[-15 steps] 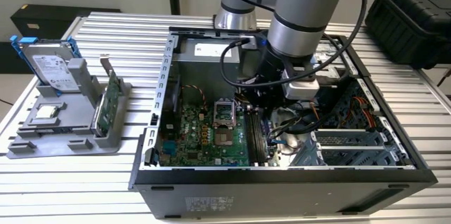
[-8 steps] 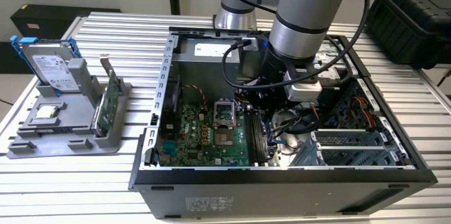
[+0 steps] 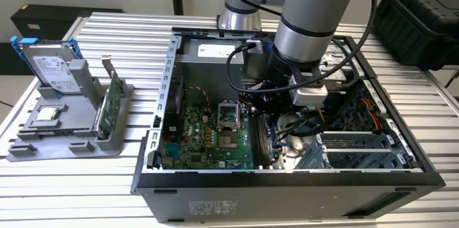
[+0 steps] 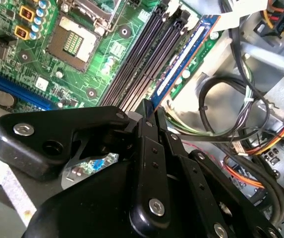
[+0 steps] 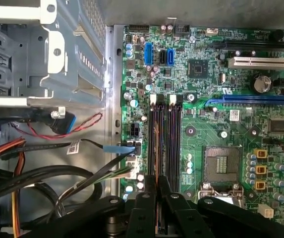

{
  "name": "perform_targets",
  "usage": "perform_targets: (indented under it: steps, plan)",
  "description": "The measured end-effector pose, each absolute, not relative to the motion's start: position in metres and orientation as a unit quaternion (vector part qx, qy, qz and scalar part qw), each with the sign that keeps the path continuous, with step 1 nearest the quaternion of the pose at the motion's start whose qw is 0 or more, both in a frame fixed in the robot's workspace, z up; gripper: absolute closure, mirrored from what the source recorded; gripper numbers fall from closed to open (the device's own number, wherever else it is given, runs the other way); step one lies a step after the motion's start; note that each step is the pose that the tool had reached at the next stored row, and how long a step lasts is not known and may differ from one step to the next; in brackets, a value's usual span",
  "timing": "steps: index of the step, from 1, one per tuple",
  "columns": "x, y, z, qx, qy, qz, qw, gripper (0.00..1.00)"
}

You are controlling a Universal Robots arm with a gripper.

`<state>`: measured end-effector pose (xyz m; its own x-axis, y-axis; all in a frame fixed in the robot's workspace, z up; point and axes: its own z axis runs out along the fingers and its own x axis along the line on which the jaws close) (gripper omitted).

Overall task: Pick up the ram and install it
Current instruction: 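Insert the ram into the slot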

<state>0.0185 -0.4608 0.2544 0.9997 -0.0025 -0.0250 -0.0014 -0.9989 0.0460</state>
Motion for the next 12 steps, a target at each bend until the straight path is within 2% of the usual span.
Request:
perform_targets:
  steps: [12]
  plan:
    - [0.019, -0.474, 0.247, 1.000, -0.002, -0.012, 0.023, 1.00]
